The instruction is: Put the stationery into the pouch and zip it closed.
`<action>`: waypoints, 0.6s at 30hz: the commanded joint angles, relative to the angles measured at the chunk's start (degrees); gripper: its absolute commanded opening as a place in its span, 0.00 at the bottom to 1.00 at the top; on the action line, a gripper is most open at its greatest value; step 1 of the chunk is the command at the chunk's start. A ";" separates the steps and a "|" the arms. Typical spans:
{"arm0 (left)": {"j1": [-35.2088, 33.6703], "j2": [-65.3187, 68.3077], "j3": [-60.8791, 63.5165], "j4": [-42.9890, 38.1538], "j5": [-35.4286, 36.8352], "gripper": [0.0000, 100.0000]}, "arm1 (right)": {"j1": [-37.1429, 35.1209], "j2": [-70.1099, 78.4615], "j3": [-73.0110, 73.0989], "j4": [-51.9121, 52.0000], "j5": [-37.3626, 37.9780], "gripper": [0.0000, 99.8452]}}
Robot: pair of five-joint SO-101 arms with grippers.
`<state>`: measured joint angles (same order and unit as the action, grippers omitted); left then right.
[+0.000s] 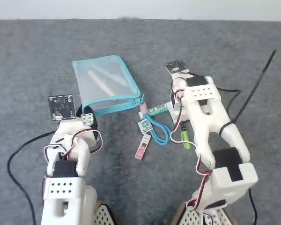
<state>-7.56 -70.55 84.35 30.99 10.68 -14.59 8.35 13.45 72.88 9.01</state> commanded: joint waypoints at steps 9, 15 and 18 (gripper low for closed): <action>0.53 -0.18 -1.27 -2.11 -0.62 0.01 | -0.40 -0.92 6.86 -3.03 2.02 0.26; 0.53 -0.18 -1.27 -2.11 -0.62 0.01 | -3.12 -0.84 12.22 -6.99 2.37 0.25; 0.53 -0.18 -1.27 -2.11 -0.62 0.01 | -3.38 -0.75 12.92 -7.08 2.29 0.18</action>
<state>-7.56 -70.55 84.35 30.99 10.68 -17.32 8.35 26.55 66.73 10.42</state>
